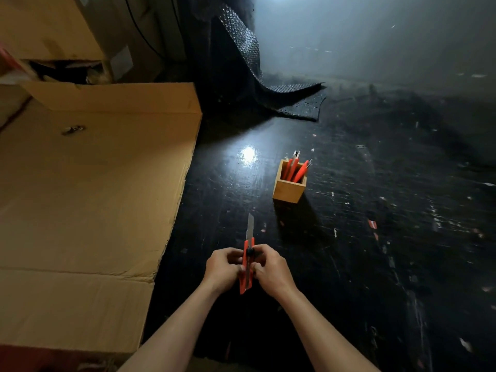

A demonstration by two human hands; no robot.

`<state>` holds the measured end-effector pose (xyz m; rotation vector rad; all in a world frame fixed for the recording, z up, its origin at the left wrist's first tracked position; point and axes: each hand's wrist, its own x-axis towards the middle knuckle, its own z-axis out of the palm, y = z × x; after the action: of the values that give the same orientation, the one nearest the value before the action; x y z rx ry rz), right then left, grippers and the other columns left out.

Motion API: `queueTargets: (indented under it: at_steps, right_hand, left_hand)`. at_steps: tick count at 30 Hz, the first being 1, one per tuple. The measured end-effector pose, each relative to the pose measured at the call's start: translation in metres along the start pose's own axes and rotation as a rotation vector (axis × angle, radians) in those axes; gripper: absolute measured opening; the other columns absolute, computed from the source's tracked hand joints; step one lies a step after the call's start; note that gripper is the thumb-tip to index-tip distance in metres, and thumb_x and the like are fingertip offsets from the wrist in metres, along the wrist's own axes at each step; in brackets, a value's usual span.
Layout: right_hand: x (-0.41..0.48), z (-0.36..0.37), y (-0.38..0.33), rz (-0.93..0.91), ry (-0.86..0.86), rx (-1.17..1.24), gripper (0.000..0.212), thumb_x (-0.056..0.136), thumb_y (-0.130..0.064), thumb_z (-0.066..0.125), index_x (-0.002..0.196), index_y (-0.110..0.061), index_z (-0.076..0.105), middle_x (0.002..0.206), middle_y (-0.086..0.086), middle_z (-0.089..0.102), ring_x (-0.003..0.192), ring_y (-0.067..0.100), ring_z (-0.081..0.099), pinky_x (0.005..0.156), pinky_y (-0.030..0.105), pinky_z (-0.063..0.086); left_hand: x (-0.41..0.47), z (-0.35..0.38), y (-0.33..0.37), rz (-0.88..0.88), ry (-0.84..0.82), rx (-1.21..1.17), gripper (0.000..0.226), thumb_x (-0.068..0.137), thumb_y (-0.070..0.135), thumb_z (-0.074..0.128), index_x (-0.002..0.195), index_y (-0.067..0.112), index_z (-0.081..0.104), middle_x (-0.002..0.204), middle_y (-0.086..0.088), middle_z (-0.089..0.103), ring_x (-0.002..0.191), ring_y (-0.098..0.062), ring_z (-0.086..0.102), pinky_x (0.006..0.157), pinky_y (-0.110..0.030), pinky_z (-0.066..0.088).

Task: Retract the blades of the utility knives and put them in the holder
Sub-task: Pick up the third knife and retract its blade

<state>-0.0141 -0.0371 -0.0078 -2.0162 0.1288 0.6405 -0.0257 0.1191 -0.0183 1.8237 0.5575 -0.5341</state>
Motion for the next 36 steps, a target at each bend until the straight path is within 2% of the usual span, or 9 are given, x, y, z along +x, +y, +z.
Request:
queueTargets:
  at_steps: [7, 11, 14, 17, 22, 25, 29, 34, 36]
  right_hand:
    - [-0.009, -0.042, -0.032, -0.179, 0.198, 0.071, 0.02, 0.098, -0.013, 0.061, 0.109, -0.03, 0.064, 0.094, -0.005, 0.075, 0.077, 0.001, 0.074, 0.06, 0.019, 0.059]
    - [-0.01, -0.08, -0.059, -0.307, 0.312, 0.096, 0.015, 0.097, -0.017, 0.065, 0.109, -0.025, 0.065, 0.096, -0.006, 0.075, 0.082, 0.002, 0.073, 0.067, 0.021, 0.061]
    - [-0.014, -0.112, -0.082, -0.395, 0.337, 0.154, 0.017, 0.097, -0.021, 0.067, 0.114, -0.022, 0.067, 0.103, -0.003, 0.077, 0.092, 0.011, 0.075, 0.08, 0.035, 0.064]
    - [-0.024, -0.142, -0.107, -0.479, 0.337, 0.217, 0.013, 0.097, -0.015, 0.066, 0.109, -0.02, 0.067, 0.099, 0.0, 0.077, 0.086, 0.015, 0.077, 0.074, 0.031, 0.064]
    - [-0.039, -0.181, -0.149, -0.598, 0.335, 0.286, 0.022, 0.095, -0.021, 0.071, 0.115, -0.013, 0.065, 0.09, 0.007, 0.078, 0.079, 0.019, 0.079, 0.069, 0.033, 0.065]
    - [-0.039, -0.199, -0.168, -0.631, 0.374, 0.287, 0.02, 0.094, -0.02, 0.072, 0.113, -0.018, 0.068, 0.091, 0.007, 0.079, 0.081, 0.019, 0.079, 0.073, 0.039, 0.066]
    - [-0.044, -0.22, -0.187, -0.678, 0.392, 0.276, 0.015, 0.095, -0.017, 0.071, 0.106, -0.027, 0.067, 0.095, 0.006, 0.078, 0.084, 0.018, 0.078, 0.075, 0.037, 0.066]
    - [-0.055, -0.237, -0.202, -0.756, 0.493, 0.07, 0.034, 0.099, -0.025, 0.065, 0.131, -0.032, 0.058, 0.105, -0.014, 0.072, 0.091, 0.007, 0.073, 0.08, 0.029, 0.064]
    - [-0.059, -0.242, -0.205, -0.781, 0.516, -0.016, 0.035, 0.101, -0.033, 0.06, 0.136, -0.036, 0.056, 0.12, -0.01, 0.071, 0.103, 0.011, 0.07, 0.088, 0.033, 0.061]
  left_hand:
    - [-0.006, 0.0, 0.054, 0.212, -0.024, -0.119, 0.033, 0.084, -0.006, 0.073, 0.107, 0.017, 0.078, 0.103, -0.005, 0.081, 0.098, -0.021, 0.079, 0.085, -0.047, 0.065]
    - [-0.017, -0.001, 0.104, 0.365, -0.035, -0.176, 0.033, 0.085, -0.01, 0.073, 0.111, 0.01, 0.076, 0.103, -0.008, 0.081, 0.097, -0.022, 0.079, 0.08, -0.037, 0.066]
    - [-0.029, -0.002, 0.145, 0.465, -0.069, -0.219, 0.033, 0.085, -0.012, 0.072, 0.115, 0.003, 0.074, 0.102, -0.014, 0.081, 0.092, -0.023, 0.08, 0.075, -0.03, 0.065]
    - [-0.04, -0.002, 0.181, 0.533, -0.1, -0.282, 0.034, 0.084, -0.014, 0.072, 0.116, -0.002, 0.072, 0.099, -0.018, 0.08, 0.085, -0.026, 0.08, 0.077, -0.035, 0.066]
    - [-0.059, -0.005, 0.232, 0.624, -0.114, -0.371, 0.029, 0.089, -0.005, 0.072, 0.118, 0.003, 0.072, 0.106, -0.017, 0.08, 0.092, -0.031, 0.08, 0.077, -0.037, 0.065]
    - [-0.073, -0.008, 0.259, 0.67, -0.12, -0.383, 0.027, 0.09, -0.003, 0.071, 0.114, 0.009, 0.074, 0.104, -0.012, 0.082, 0.09, -0.026, 0.08, 0.074, -0.036, 0.064]
    - [-0.085, -0.009, 0.286, 0.726, -0.117, -0.395, 0.032, 0.089, -0.006, 0.071, 0.119, 0.005, 0.073, 0.107, -0.018, 0.08, 0.087, -0.028, 0.08, 0.069, -0.036, 0.065]
    - [-0.101, -0.005, 0.307, 0.798, -0.101, -0.388, 0.035, 0.089, -0.012, 0.068, 0.117, 0.008, 0.074, 0.1, -0.011, 0.082, 0.081, -0.022, 0.082, 0.063, -0.029, 0.063]
    - [-0.105, -0.004, 0.312, 0.837, -0.073, -0.367, 0.033, 0.091, -0.009, 0.067, 0.115, 0.012, 0.075, 0.098, -0.008, 0.083, 0.083, -0.022, 0.082, 0.064, -0.027, 0.063]
